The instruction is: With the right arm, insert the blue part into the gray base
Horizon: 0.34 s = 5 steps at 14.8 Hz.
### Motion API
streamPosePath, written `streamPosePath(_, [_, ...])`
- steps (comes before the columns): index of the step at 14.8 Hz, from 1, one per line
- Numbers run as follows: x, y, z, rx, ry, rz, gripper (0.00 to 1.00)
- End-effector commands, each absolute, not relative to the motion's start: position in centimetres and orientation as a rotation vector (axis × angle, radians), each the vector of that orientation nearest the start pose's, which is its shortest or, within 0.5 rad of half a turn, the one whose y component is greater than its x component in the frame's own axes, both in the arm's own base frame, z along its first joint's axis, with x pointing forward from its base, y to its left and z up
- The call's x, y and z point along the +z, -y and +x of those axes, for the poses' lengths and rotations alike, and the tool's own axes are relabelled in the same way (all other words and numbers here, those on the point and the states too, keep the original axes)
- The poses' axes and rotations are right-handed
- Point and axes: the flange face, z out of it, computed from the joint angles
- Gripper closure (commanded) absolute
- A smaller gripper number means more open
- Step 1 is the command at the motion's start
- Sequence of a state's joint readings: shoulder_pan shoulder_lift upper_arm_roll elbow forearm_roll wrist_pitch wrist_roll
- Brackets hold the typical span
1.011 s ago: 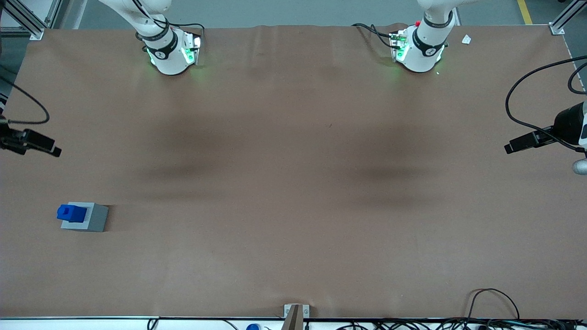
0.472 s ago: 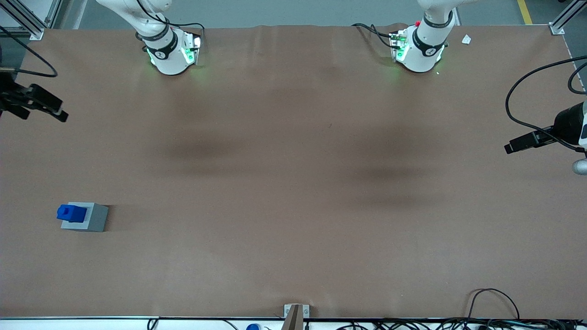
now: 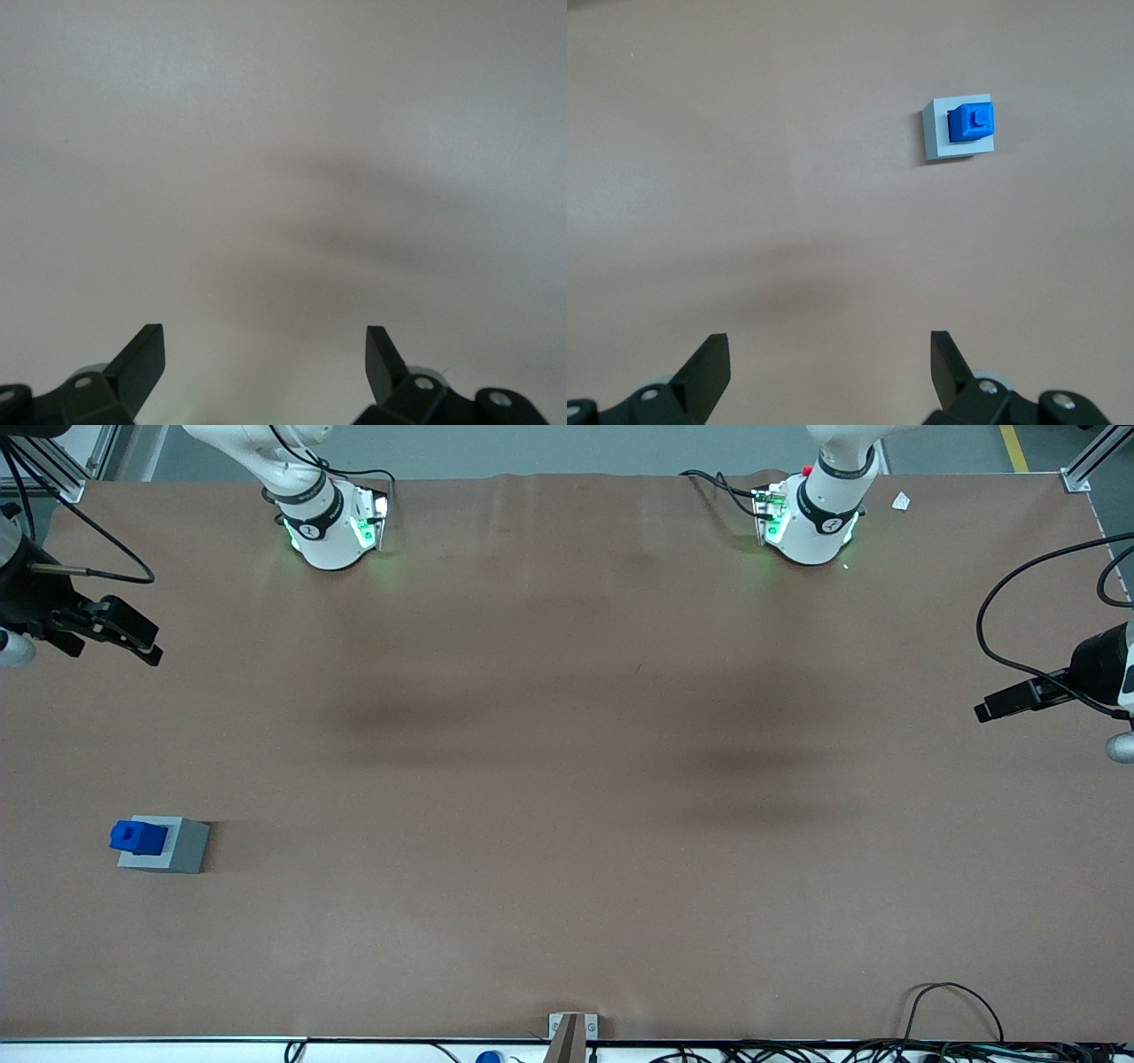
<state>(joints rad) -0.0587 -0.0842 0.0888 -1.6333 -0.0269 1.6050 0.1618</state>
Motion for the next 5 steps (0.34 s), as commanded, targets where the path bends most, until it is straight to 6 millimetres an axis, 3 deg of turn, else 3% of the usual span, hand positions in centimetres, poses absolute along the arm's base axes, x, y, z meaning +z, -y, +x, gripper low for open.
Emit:
streamPosePath(1, [65.49, -0.85, 52.90, -0.122, -0.239, -3.163, 0.00])
streamPosePath(5, [65.67, -0.45, 52.86, -0.121, -0.251, -3.160, 0.00])
